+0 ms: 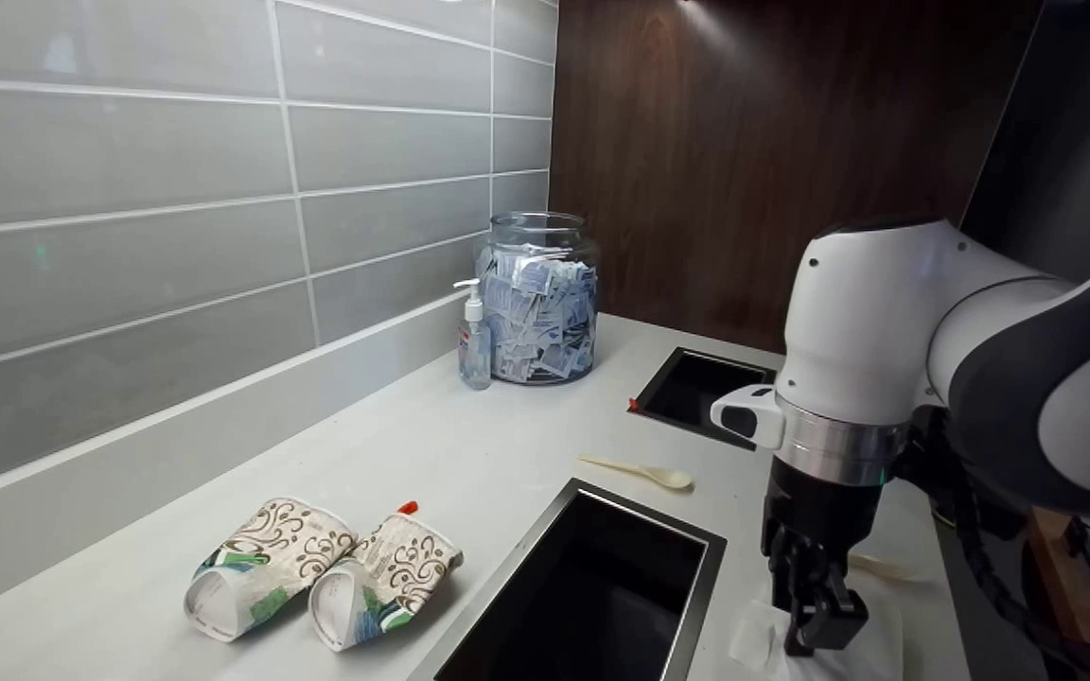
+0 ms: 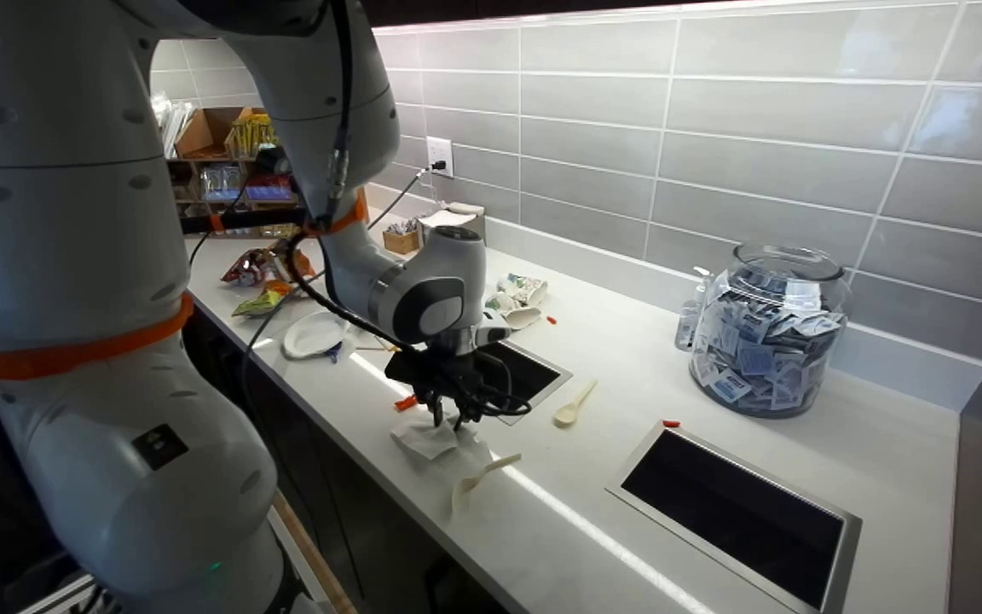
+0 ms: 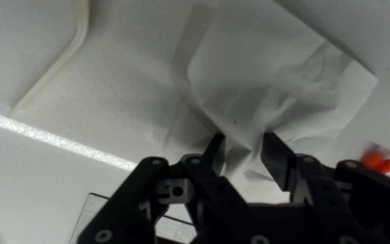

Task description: Use the napkin to wipe the surface and put it in the bin

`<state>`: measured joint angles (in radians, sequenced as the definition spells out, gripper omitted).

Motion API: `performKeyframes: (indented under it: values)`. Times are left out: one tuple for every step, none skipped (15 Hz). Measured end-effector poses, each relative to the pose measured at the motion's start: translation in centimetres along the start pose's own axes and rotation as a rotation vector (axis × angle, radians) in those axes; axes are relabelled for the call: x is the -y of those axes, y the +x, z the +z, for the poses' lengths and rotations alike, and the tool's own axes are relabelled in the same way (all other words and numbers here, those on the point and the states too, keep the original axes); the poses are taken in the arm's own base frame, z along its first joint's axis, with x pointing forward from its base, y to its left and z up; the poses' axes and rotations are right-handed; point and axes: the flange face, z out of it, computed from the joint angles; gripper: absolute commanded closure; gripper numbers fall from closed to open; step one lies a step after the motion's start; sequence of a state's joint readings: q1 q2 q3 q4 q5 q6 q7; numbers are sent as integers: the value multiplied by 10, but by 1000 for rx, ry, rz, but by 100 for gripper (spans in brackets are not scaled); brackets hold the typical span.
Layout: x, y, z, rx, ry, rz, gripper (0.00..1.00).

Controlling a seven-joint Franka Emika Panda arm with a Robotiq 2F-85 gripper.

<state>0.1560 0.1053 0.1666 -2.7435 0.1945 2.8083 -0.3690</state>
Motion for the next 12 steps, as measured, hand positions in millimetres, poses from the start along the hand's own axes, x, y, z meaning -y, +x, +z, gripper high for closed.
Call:
performKeyframes:
  values:
    - [-1, 1, -1, -2, 0, 5, 99]
    - [-1, 1, -1, -4, -1, 9, 100]
    - [-2, 1, -2, -5, -1, 12, 100]
    - [-2, 1, -3, -8, -2, 14, 99]
    - [-3, 1, -4, -8, 0, 19, 100]
    - [-4, 1, -4, -8, 2, 22, 100]
    - [-4, 1, -4, -7, 5, 23, 100]
    - [-4, 0, -4, -4, 7, 23, 100]
    - [-4, -1, -4, 2, 10, 24, 100]
    - [-5, -1, -4, 8, 12, 25, 100]
    - [-5, -2, -4, 15, 15, 26, 100]
    - [-5, -3, -4, 24, 18, 25, 100]
